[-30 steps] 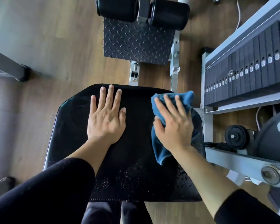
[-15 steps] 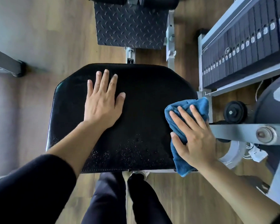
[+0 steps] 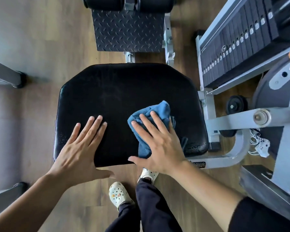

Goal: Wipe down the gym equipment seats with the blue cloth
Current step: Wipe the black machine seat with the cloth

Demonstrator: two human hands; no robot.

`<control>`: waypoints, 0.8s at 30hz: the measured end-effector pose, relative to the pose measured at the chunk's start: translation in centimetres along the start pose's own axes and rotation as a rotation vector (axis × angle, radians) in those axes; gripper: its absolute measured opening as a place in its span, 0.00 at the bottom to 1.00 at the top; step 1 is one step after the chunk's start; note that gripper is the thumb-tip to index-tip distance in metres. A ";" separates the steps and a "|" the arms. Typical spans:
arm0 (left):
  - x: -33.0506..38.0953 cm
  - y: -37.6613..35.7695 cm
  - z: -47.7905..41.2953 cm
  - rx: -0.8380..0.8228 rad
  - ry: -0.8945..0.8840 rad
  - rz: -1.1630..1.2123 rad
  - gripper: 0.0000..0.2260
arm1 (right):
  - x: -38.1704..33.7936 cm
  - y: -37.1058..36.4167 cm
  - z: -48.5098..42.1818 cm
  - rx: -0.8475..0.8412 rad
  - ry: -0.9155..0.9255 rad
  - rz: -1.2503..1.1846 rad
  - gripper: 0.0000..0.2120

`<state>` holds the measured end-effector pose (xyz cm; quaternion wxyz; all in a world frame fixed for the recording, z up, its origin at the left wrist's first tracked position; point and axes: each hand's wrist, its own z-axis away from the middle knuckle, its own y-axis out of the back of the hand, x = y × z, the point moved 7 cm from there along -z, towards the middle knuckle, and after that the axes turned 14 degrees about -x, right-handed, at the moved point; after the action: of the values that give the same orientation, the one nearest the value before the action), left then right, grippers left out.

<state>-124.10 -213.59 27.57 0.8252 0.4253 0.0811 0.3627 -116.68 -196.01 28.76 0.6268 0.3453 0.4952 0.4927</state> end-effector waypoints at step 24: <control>0.5 0.1 -0.5 0.103 -0.075 0.034 0.48 | -0.3 -0.4 2.0 0.282 -0.040 -0.021 0.29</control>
<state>-124.02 -212.89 27.47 0.7985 0.4819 0.0615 0.3556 -114.66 -196.25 29.04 0.5869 0.4345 0.5505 0.4045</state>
